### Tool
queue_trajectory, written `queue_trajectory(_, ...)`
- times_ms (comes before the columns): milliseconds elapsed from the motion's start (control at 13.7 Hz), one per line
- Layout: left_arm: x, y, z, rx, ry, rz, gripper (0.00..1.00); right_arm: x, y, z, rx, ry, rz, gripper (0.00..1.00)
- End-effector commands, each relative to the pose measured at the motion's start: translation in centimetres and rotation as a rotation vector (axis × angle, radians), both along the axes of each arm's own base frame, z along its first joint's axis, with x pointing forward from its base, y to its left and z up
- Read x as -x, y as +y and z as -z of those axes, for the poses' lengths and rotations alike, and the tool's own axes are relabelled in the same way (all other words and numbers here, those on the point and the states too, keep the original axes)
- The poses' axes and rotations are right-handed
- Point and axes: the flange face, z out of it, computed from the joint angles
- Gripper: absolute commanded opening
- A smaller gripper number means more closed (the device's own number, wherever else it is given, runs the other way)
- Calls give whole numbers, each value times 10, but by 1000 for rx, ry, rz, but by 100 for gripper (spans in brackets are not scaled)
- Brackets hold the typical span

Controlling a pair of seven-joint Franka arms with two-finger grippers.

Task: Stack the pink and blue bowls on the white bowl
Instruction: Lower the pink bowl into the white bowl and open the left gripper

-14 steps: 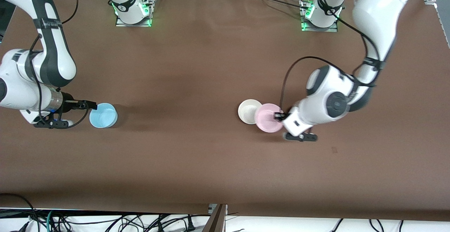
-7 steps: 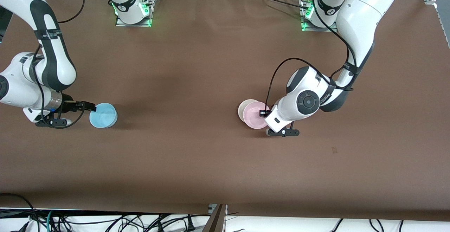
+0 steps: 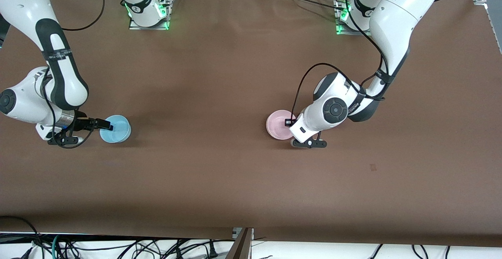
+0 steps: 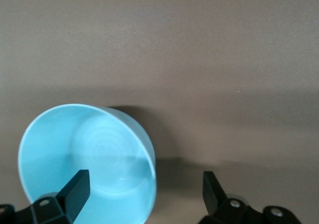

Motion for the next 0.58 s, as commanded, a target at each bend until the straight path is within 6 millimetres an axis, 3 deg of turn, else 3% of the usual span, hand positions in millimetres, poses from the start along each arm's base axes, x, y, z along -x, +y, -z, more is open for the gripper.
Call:
queue_trajectory(0, 0, 0, -7, -17, -30, 0, 0, 1, -6, -1, -14, -27, 0, 65)
queue_trajectory(73, 0, 0, -8, -17, -31, 0, 0, 1, -5, -1, -15, -26, -1, 45)
queue_trajectory(219, 0, -1, -7, -15, -32, 1, 0, -1, -6, -6, -15, -33, -1, 31)
queue_trajectory(365, 2, -4, -9, -15, -35, 6, 23, -1, -6, -7, -17, -34, 3, 14)
queue_trajectory(438, 2, -5, -10, -14, -37, 8, 49, -1, -6, -8, -18, -35, 3, 7)
queue_trajectory(510, 1, -4, -11, -15, -39, 7, 99, 0, -5, -7, -26, -22, 1, 3)
